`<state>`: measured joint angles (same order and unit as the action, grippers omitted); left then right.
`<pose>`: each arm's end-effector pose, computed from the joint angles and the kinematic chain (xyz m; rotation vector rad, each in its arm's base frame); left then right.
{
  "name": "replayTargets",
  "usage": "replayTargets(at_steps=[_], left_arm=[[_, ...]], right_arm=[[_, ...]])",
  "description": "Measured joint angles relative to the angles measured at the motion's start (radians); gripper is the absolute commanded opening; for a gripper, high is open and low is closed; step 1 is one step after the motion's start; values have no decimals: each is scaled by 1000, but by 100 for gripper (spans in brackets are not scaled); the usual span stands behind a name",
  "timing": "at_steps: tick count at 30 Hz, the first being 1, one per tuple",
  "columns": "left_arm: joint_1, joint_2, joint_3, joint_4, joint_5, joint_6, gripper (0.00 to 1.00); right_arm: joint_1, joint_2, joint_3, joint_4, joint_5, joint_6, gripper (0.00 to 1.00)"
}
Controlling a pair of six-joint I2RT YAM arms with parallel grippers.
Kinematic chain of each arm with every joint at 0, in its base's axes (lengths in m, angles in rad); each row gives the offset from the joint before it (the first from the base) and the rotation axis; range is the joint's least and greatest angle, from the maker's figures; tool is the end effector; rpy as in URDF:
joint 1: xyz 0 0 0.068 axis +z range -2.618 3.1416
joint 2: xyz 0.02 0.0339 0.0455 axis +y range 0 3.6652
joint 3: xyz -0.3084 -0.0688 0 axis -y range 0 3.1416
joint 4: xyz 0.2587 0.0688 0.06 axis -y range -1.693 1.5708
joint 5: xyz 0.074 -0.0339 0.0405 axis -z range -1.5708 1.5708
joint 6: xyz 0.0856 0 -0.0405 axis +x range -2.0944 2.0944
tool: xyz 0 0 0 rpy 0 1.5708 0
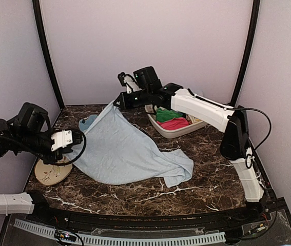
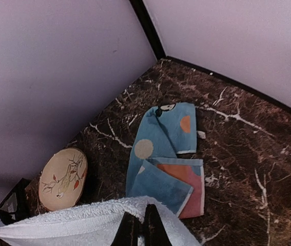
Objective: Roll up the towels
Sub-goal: Flatten out the towel at the center of the board.
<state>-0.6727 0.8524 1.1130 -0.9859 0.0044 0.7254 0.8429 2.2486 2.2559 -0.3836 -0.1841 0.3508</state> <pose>0.1335 -0.1068 0.3644 1.4793 1.7562 0.0222 0.3999 0.4724 0.3575 -0.6282 1.9697 0.9463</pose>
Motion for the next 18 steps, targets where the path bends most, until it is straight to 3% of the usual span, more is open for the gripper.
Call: replayTargets(at_steps=[2,5,6,11,18], left_arm=[[3,-62,-121,-23,-20,21,1],[10,-134,-224,-43,-31,32,59],[13,-143,-237,-85,-21,35,67],[24,-137,-248,-107,-7,18,89],[88,-43,-187,208,-29,-89,90]], right_arm=[[21,85,70,-15,-35,18,0],[47,152,103,-3,-72,48,0],[50,166,105,13,-61,58,0],[13,184,93,87,-43,90,0],[10,132,-32,153,-27,105,0]])
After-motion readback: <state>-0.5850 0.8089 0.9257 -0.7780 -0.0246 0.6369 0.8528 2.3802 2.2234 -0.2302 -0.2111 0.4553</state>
